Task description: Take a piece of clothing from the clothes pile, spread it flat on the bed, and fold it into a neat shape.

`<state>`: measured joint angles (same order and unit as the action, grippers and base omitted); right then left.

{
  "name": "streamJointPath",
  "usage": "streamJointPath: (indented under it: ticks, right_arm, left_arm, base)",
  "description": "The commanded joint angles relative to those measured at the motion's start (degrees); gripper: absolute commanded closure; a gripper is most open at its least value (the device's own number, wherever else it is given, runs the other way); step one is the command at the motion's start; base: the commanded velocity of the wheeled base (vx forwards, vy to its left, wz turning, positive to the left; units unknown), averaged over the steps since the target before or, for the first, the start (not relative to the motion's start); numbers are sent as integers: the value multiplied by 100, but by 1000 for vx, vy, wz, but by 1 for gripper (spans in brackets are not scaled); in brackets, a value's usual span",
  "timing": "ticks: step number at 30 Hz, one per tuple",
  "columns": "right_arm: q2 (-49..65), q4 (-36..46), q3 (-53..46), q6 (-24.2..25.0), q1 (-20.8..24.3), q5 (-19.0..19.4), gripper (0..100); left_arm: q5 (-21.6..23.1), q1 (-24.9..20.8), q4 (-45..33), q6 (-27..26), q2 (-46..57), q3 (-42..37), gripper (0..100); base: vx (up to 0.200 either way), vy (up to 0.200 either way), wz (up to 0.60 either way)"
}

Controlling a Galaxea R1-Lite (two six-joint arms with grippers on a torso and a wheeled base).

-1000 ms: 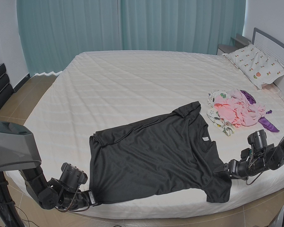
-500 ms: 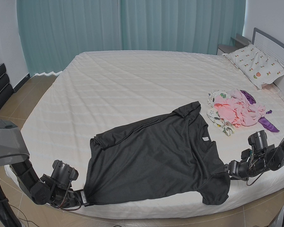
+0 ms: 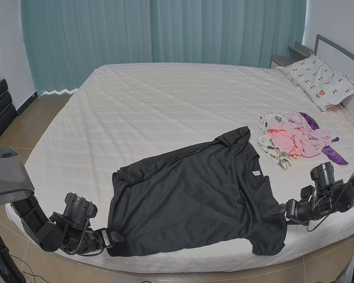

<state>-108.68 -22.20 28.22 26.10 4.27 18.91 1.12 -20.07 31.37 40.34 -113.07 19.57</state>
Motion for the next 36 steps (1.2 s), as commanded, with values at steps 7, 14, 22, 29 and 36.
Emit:
streamJointPath:
  ticks: [7, 14, 22, 29, 36]
  right_arm:
    - [40, -4, -18, -8, 22, 8, 0]
    - [31, -4, -45, -17, 66, -1, 0]
    - [31, -4, -45, -17, 66, -1, 0]
    - [31, -4, -62, -44, 66, -19, 0]
    - [84, -13, -124, -52, 109, -19, 0]
  left_arm:
    - [-77, 73, 10, 712, 391, 557, 0]
    - [-77, 73, -25, 914, 514, 654, 0]
    - [-77, 82, -34, 914, 514, 671, 0]
    - [-51, 108, 19, 923, 514, 680, 0]
    - [-86, 117, 1, 1345, 487, 1137, 0]
  base:
    - [0, 0, 0]
    - [200, 0, 0]
    - [200, 0, 0]
    - [86, 0, 0]
    - [0, 0, 0]
